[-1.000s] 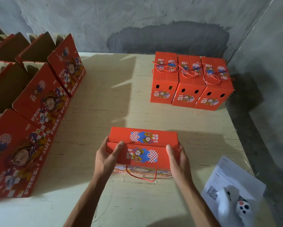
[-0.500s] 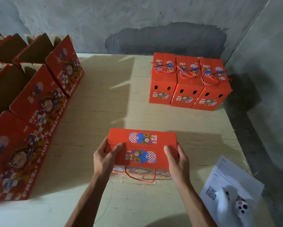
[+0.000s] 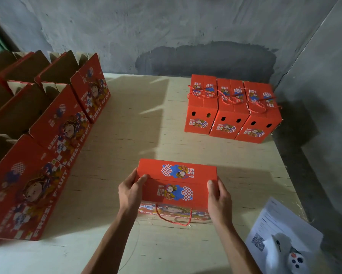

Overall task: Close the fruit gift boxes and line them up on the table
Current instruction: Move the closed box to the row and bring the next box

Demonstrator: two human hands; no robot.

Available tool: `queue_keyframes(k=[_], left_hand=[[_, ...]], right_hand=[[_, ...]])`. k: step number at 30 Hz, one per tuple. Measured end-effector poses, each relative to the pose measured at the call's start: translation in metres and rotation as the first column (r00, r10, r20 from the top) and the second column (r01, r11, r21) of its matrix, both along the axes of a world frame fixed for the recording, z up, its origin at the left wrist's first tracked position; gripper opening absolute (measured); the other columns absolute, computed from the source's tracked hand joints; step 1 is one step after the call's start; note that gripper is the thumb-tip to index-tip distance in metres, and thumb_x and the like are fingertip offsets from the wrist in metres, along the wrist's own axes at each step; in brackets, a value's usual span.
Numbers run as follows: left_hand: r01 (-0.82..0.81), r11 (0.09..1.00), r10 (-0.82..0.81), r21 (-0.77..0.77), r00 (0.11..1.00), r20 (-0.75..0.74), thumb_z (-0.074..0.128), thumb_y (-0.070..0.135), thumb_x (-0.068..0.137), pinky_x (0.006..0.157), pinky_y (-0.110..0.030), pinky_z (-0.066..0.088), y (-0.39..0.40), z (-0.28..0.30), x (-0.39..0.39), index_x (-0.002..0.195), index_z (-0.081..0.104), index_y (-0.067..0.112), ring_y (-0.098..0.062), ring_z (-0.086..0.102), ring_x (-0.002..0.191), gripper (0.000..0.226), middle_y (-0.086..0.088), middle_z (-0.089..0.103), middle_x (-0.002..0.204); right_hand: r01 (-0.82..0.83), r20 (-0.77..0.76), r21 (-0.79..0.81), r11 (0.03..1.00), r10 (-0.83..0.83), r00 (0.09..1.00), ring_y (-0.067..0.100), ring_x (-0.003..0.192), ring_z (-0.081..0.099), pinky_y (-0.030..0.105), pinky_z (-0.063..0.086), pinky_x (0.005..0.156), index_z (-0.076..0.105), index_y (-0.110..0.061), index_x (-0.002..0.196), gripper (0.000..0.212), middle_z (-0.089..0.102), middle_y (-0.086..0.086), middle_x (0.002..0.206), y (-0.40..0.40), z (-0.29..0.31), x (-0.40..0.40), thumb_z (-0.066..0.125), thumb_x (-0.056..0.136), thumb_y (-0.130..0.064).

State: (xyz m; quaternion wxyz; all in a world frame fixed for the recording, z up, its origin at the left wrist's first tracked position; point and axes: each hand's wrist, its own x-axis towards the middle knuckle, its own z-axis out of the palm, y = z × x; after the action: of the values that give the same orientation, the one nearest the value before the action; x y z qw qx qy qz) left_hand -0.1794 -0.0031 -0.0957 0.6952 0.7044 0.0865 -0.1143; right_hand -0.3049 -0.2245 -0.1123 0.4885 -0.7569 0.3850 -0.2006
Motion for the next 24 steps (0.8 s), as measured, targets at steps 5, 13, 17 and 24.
queue_keyframes(k=[5,13,17,24], left_hand=[[0.023,1.000,-0.023,0.012,0.999,0.024,0.075,0.028,0.092,0.058,-0.016,0.057,0.006,-0.006,0.003,0.118,0.070,0.045,-0.007,0.076,0.081,0.031,0.016,0.078,0.091],[0.184,0.976,-0.187,0.115,0.982,0.019,0.084,0.030,0.083,0.056,-0.011,0.054,-0.006,0.010,0.060,0.127,0.072,0.025,-0.002,0.074,0.072,0.046,0.021,0.077,0.081],[0.046,0.991,-0.040,0.126,0.998,-0.049,0.090,0.033,0.075,0.072,-0.023,0.061,-0.018,0.009,0.060,0.125,0.072,0.021,-0.011,0.076,0.082,0.054,0.002,0.078,0.104],[-0.042,0.993,0.029,-0.106,0.993,-0.113,0.086,0.041,0.080,0.092,-0.053,0.059,-0.029,-0.008,-0.018,0.124,0.064,0.023,-0.024,0.075,0.101,0.052,-0.003,0.077,0.111]], right_hand=[[-0.062,-0.073,0.001,0.998,0.062,0.995,0.015,0.115,0.064,0.032,0.049,0.096,0.053,-0.022,0.146,0.041,0.065,-0.009,0.129,-0.003,0.004,-0.001,0.048,0.107,-0.035],[-0.169,-0.038,0.170,0.971,0.178,0.983,-0.005,0.081,0.068,0.011,0.050,0.060,0.033,-0.040,0.154,0.068,0.063,-0.014,0.122,-0.022,0.004,-0.006,0.068,0.097,-0.033],[-0.167,-0.110,0.044,0.985,0.171,0.979,-0.005,0.084,0.067,0.014,0.053,0.060,0.049,-0.034,0.138,0.055,0.051,-0.004,0.126,-0.025,0.003,-0.008,0.072,0.091,-0.049],[0.017,-0.017,0.014,1.000,-0.017,1.000,0.006,0.076,0.062,0.032,0.043,0.068,0.056,-0.021,0.093,0.028,0.065,-0.008,0.082,-0.023,0.002,0.005,0.072,0.093,-0.044]])
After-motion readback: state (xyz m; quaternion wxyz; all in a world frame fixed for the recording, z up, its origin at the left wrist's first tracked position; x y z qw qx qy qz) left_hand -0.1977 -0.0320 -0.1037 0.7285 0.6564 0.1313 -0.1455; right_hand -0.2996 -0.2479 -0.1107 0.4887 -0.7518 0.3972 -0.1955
